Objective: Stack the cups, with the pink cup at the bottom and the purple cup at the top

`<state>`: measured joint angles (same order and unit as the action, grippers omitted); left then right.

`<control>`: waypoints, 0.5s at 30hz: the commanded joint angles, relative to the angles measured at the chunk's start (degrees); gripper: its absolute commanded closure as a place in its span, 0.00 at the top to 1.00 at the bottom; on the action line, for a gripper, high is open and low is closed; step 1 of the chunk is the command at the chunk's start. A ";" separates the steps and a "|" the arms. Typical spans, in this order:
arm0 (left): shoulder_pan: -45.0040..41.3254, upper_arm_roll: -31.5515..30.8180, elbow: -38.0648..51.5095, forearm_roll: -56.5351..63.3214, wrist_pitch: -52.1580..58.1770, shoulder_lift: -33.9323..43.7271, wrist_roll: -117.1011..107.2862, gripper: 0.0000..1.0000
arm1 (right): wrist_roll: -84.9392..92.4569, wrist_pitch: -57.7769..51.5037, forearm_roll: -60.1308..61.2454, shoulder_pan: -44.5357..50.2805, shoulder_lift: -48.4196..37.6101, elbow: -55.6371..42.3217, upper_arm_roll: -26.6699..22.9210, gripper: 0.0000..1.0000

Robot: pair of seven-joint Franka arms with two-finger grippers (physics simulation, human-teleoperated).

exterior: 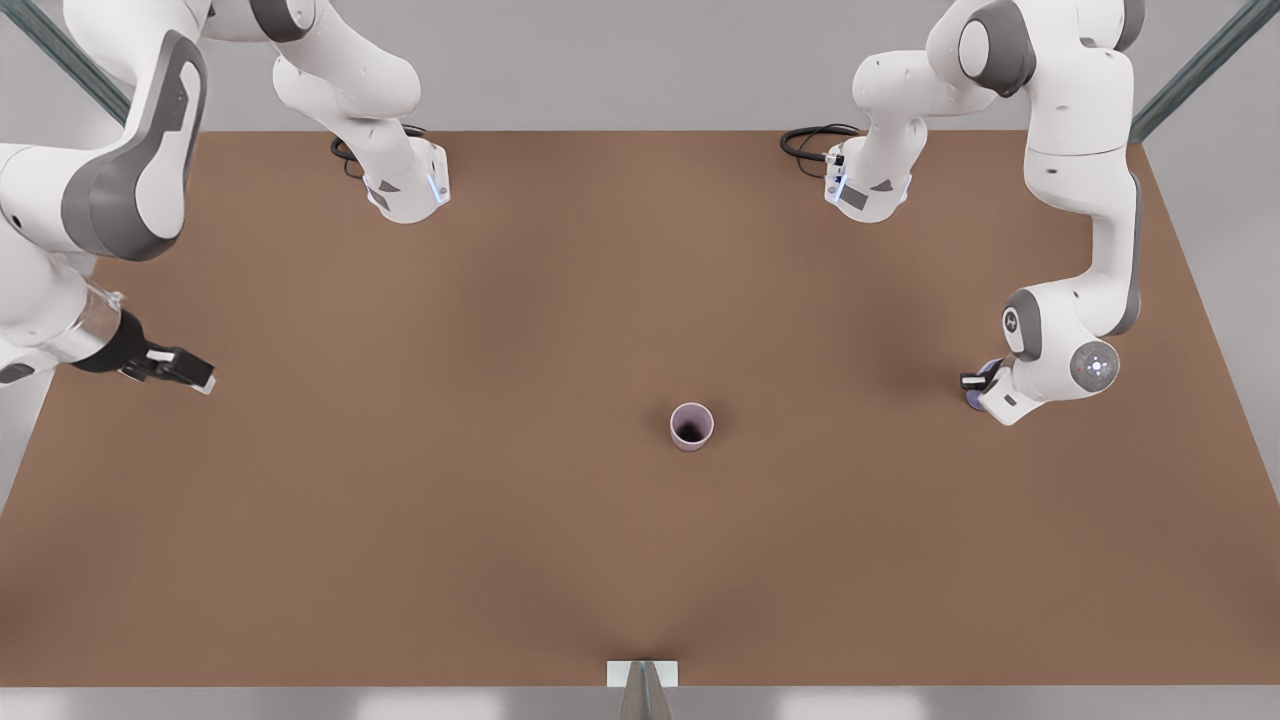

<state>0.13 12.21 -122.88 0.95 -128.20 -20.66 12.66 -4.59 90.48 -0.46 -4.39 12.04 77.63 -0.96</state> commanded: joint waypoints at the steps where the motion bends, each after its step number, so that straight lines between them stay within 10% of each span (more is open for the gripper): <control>1: 0.05 0.01 0.18 -0.33 0.06 0.18 -0.18 0.21 | 15.41 -0.48 0.02 0.00 0.00 -0.20 0.00 1.00; 6: -3.02 -1.40 6.59 -0.42 6.37 1.41 -1.23 0.21 | 15.49 -0.39 0.02 -0.79 0.00 -0.55 0.00 1.00; 12: -28.86 -1.93 23.99 -5.25 20.01 -0.61 -28.82 0.21 | 15.49 -0.22 0.02 -0.70 0.00 -0.55 0.00 1.00; 15: -31.42 -10.63 37.71 -5.26 26.60 -6.76 -37.27 0.21 | 15.49 -0.22 0.02 -0.70 0.17 -0.55 0.09 1.00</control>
<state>-31.02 3.40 -87.82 -3.02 -110.26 -26.38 1.87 4.15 90.25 -0.47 -5.05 12.22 77.13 -0.89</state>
